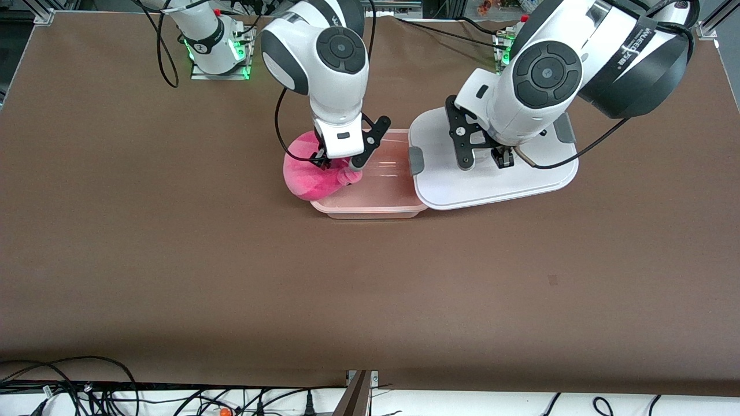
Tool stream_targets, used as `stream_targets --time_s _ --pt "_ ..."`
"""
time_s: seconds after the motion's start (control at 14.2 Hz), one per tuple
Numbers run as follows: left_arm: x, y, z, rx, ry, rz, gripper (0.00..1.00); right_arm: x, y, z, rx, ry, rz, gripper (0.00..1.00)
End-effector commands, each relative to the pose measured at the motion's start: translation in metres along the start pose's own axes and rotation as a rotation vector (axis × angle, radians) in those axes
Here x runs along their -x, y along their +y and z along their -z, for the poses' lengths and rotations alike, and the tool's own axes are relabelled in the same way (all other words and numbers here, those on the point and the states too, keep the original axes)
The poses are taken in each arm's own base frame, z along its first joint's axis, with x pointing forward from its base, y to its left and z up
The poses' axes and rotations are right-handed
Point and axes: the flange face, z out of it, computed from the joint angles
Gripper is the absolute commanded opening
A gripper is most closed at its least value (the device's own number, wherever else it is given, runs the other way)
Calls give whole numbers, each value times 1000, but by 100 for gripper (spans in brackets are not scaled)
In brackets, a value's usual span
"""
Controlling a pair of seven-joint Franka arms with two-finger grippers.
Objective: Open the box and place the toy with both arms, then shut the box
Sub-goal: 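Drop the pink toy into the open box with the right gripper, then lower the lid onto the box with the left gripper while the right gripper withdraws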
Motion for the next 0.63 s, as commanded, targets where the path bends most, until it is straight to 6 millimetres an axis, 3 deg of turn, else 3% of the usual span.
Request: stream_targets --time_s 0.0,0.14,0.21,0.35,0.56 --pt "3 6 6 9 8 -19 0 13 2 45 -71 56 -137 100" --pt "2 7 6 8 8 -21 0 27 -2 75 -85 78 -212 100" --pt "3 6 6 9 8 -19 0 40 9 83 -79 47 -238 100" --pt "2 7 6 23 23 -23 0 77 61 92 -87 -17 -343 100" --pt "-21 15 7 50 114 -64 0 143 165 93 -123 -69 -567 100"
